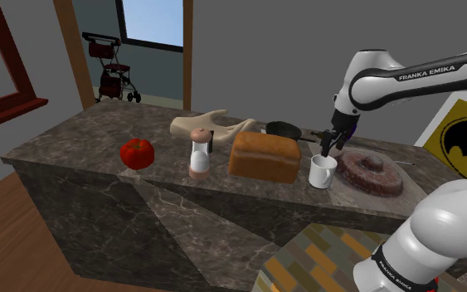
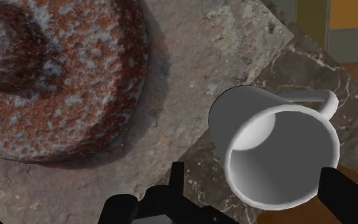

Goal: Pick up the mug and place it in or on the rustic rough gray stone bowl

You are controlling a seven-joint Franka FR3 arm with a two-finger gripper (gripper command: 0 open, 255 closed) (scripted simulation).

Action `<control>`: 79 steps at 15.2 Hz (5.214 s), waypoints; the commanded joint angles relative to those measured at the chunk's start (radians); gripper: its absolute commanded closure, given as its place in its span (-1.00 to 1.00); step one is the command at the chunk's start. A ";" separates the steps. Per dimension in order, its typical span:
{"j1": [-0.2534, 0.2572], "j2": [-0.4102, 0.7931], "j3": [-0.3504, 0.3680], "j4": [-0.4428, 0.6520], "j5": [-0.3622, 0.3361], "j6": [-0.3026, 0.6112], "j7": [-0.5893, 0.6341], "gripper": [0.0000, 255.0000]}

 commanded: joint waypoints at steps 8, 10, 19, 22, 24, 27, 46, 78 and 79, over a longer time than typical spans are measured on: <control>-0.019 0.086 -0.028 -0.077 -0.035 0.156 -0.012 -1.00; -0.020 0.091 -0.030 -0.082 -0.037 0.166 -0.012 -1.00; -0.019 0.091 -0.030 -0.081 -0.037 0.165 -0.012 1.00; -0.019 0.091 -0.030 -0.081 -0.037 0.165 -0.012 1.00; -0.019 0.091 -0.030 -0.081 -0.037 0.165 -0.012 1.00; -0.019 0.081 -0.028 -0.074 -0.035 0.148 -0.013 1.00; -0.011 -0.042 0.001 0.107 -0.006 -0.156 -0.030 1.00; 0.019 0.754 -0.028 1.139 0.129 -0.394 -0.116 1.00; 0.019 0.752 -0.028 1.124 0.128 -0.380 -0.116 1.00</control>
